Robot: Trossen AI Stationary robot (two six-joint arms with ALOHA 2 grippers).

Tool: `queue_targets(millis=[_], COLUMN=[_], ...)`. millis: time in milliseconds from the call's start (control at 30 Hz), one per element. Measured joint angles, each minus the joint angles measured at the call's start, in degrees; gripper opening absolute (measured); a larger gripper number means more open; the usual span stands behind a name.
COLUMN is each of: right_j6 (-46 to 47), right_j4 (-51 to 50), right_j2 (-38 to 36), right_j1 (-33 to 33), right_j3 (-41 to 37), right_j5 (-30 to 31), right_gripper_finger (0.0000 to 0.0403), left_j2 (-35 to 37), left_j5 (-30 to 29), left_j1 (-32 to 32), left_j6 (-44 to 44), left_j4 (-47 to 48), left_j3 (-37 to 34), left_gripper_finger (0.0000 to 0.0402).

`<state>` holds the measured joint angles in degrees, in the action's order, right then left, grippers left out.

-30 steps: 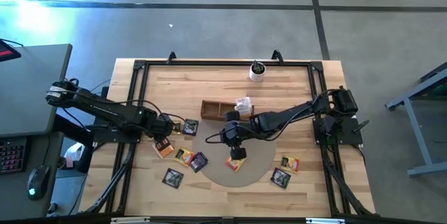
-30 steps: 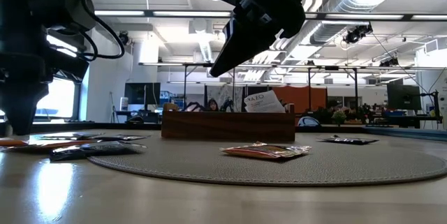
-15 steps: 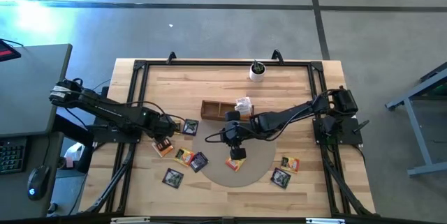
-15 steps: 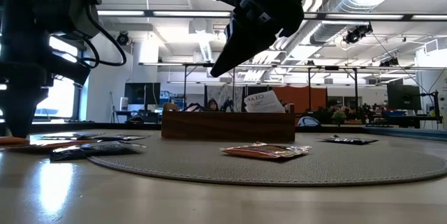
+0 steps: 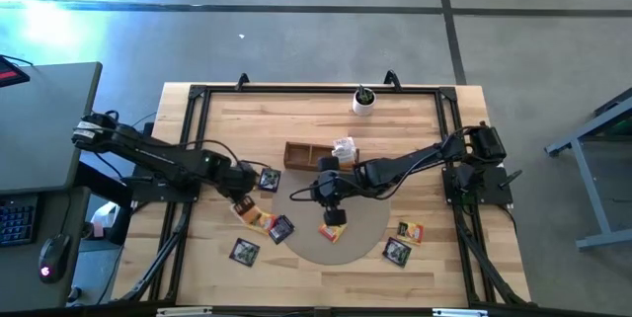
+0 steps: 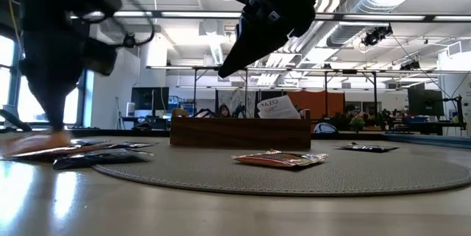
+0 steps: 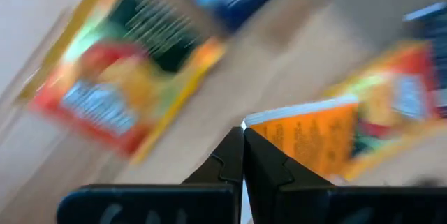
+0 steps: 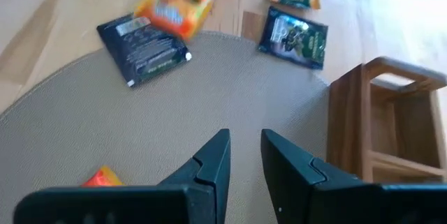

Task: Pick & Place Tea
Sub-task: Put the white tea bag into the right section of the wooden organizer

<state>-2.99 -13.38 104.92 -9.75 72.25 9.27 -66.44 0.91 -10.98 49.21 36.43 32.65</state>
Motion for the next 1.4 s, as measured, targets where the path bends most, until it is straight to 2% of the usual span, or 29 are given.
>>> queue_targets(millis=[100,233,333,533,733,900,1067,1233,1400], right_j6=[-0.3,-0.3,-0.3,-1.0,-1.1,0.4,5.1,10.0,10.2], right_j4=[1.4,4.6,5.1,5.0,2.6,2.7,2.5,2.7,4.7], right_j2=[0.0,0.0,0.0,0.0,-1.2,-1.6,-1.6,-1.3,0.8], right_j1=[0.0,0.0,0.0,0.0,-0.9,-0.6,0.9,3.0,4.9], right_j3=[0.0,0.0,0.0,0.0,0.0,0.0,0.0,0.0,0.0], right_j5=[1.4,5.2,6.4,9.2,12.1,11.7,7.0,2.7,-0.4], right_gripper_finger=[0.0078,0.0078,0.0078,0.0078,0.0078,0.0078,0.0078,0.0078,0.0078], left_j2=[0.0,0.0,0.0,0.0,0.0,0.0,0.0,0.0,0.0], left_j5=[-1.5,-9.5,-14.1,-14.8,-18.3,-17.7,-13.6,-9.5,-9.2], left_j1=[0.0,0.0,0.0,0.0,0.0,0.0,-0.1,-2.8,-6.3], left_j6=[-4.9,-13.5,-23.0,-39.4,-49.7,-58.7,-66.5,-77.6,-81.0], left_j4=[-2.7,-6.7,-13.0,-26.2,-26.6,-26.7,-29.9,-33.5,-33.2], left_j3=[3.1,6.2,6.7,6.7,6.7,6.7,6.7,6.7,6.7], left_gripper_finger=[0.0001,0.0,0.0,0.0,0.0,0.0,0.0,0.0,0.0])
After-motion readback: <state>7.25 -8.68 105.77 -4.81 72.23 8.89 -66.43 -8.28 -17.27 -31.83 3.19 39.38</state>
